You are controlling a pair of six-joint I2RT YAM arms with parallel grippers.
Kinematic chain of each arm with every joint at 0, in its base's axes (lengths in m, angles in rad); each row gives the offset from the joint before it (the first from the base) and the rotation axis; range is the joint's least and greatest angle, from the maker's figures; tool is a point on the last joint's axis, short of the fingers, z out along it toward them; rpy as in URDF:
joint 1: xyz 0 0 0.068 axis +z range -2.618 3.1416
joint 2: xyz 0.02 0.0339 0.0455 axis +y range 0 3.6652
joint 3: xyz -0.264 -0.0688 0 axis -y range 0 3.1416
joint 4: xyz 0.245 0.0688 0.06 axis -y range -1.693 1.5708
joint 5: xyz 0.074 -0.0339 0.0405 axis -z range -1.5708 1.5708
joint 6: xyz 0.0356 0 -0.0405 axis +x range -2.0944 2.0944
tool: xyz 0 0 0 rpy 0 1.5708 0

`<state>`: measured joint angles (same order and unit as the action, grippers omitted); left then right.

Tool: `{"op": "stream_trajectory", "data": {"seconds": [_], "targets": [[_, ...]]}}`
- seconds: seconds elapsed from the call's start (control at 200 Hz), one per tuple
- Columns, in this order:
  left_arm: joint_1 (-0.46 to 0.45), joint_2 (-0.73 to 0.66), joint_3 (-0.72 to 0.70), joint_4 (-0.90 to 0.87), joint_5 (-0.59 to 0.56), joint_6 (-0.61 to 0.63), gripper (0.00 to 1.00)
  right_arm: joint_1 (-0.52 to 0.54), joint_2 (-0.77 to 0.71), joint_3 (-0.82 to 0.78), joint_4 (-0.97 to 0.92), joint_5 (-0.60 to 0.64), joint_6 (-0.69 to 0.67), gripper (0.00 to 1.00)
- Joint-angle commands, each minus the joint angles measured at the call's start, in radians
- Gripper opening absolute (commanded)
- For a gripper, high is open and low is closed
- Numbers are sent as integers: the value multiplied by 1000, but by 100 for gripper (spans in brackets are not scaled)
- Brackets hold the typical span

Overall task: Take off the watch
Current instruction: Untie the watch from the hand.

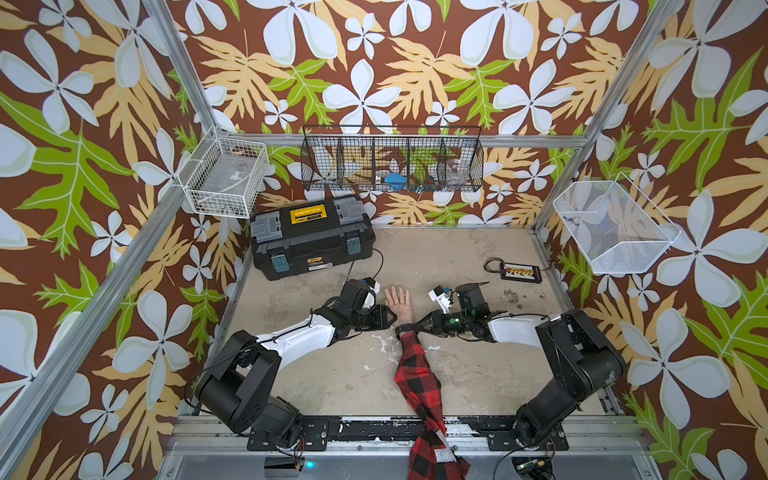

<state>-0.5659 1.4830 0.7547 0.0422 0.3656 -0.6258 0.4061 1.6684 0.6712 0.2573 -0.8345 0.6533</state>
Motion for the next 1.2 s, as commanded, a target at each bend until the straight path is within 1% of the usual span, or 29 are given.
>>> {"op": "stream_trajectory", "data": {"seconds": [0.0,0.06,0.18,0.36,0.53,0.891,1.061,1.131,1.196], "targets": [[0,-3,0,6,-11,3,49,-1,-3,7,-12,18,-17,35],[0,-2,0,4,-13,4,49,-2,-5,11,-26,31,-26,37],[0,0,0,7,-13,6,49,-2,-3,16,-30,24,-27,37],[-2,-1,-2,7,-14,5,49,-1,4,24,-45,30,-38,35],[-3,0,-5,7,-16,5,49,-1,10,26,-44,25,-37,32],[-2,-1,-3,8,-16,6,49,-2,7,26,-28,9,-24,20],[-3,-2,0,8,-15,9,49,-1,8,24,-13,-1,-10,12],[-3,-4,8,1,-16,27,49,-1,10,25,-9,-6,-7,9],[-3,-6,29,-24,-23,73,50,-1,10,25,-9,-6,-7,9]]}}
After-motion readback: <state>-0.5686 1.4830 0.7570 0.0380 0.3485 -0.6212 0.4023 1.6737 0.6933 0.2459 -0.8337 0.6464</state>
